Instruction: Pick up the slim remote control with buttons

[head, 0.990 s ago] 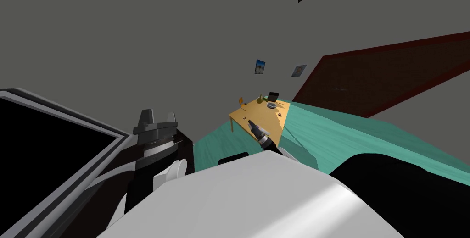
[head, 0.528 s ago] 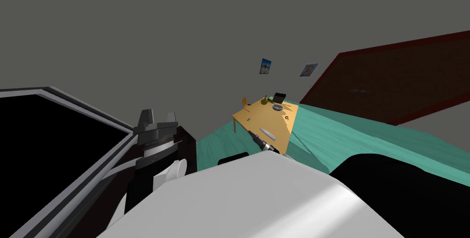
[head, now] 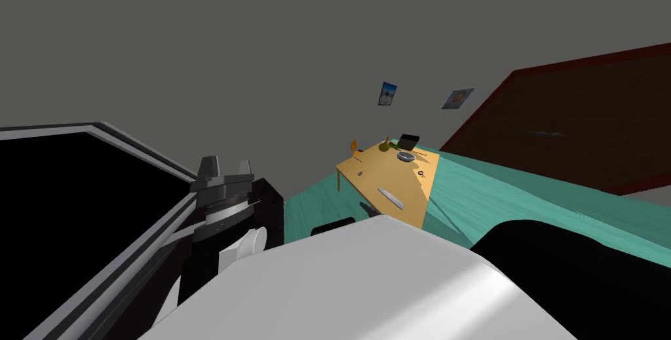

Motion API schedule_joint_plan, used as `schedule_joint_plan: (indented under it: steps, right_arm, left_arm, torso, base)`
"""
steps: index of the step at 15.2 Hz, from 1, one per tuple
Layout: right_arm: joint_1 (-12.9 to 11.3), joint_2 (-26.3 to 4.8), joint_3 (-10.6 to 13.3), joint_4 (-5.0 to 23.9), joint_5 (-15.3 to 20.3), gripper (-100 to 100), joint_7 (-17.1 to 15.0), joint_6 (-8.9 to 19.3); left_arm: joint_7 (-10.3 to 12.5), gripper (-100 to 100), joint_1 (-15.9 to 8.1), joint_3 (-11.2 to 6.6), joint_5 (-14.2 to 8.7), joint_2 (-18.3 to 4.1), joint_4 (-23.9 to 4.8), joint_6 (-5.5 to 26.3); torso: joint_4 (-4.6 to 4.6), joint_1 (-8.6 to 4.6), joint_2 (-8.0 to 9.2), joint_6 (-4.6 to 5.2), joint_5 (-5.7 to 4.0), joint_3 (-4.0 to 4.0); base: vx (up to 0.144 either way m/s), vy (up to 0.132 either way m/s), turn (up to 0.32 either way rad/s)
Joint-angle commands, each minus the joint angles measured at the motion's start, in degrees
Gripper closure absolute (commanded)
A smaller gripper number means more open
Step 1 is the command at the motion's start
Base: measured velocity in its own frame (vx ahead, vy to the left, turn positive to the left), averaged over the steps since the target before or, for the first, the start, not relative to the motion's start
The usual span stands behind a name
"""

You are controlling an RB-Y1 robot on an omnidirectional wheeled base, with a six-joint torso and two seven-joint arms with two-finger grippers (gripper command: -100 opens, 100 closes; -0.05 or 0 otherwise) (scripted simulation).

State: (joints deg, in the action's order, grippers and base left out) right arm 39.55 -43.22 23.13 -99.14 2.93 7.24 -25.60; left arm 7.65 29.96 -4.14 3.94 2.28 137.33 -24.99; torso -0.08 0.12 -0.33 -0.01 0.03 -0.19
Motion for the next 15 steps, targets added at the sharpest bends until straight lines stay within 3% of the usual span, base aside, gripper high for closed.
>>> schedule_joint_plan:
  steps: [1,3,4,6,7,12,15]
  right_arm:
    - [0.8,-2.9,2.1,2.9,0.4,-100,1.6,0.7]
    - [0.8,-3.3,2.1,4.1,0.4,-100,1.6,0.7]
    - [1.4,-5.4,3.5,6.2,0.6,-100,2.8,1.0]
    - [1.4,-5.4,3.5,6.9,0.6,-100,2.8,1.0]
    - [2.0,-7.4,4.9,9.1,0.9,-100,3.9,1.3]
    - [3.0,-11.1,7.8,15.0,1.4,-100,6.1,2.0]
    - [3.8,-14.3,10.6,20.2,1.8,-100,8.2,2.7]
  left_arm:
    - [0.0,0,0.0,0.0,0.0,0.0,0.0,0.0]
    - [0.0,0,0.0,0.0,0.0,0.0,0.0,0.0]
    - [0.0,0,0.0,0.0,0.0,0.0,0.0,0.0]
    - [0.0,0,0.0,0.0,0.0,0.0,0.0,0.0]
    - [0.0,0,0.0,0.0,0.0,0.0,0.0,0.0]
    - [0.0,0,0.0,0.0,0.0,0.0,0.0,0.0]
    - [0.0,0,0.0,0.0,0.0,0.0,0.0,0.0]
  torso:
    - [0.0,0.0,0.0,0.0,0.0,0.0]
    - [-0.02,0.0,-0.05,0.01,0.0,-0.03]
    - [0.0,-0.03,0.01,0.02,-0.01,0.0]
    - [0.01,-0.03,0.03,0.0,-0.01,0.02]
    - [0.02,-0.03,0.07,0.01,-0.01,0.04]
    - [-0.01,-0.05,-0.05,-0.02,0.0,-0.03]
    - [-0.02,-0.07,-0.1,0.0,-0.01,-0.06]
  base:
    - [0.097,0.028,0.18]
    - [0.08,0.013,0.076]
    - [0.069,0.011,0.09]
    - [0.062,0.011,0.092]
    - [0.064,0.017,0.141]
    - [0.091,0.009,0.151]
    - [0.106,0.0,0.157]
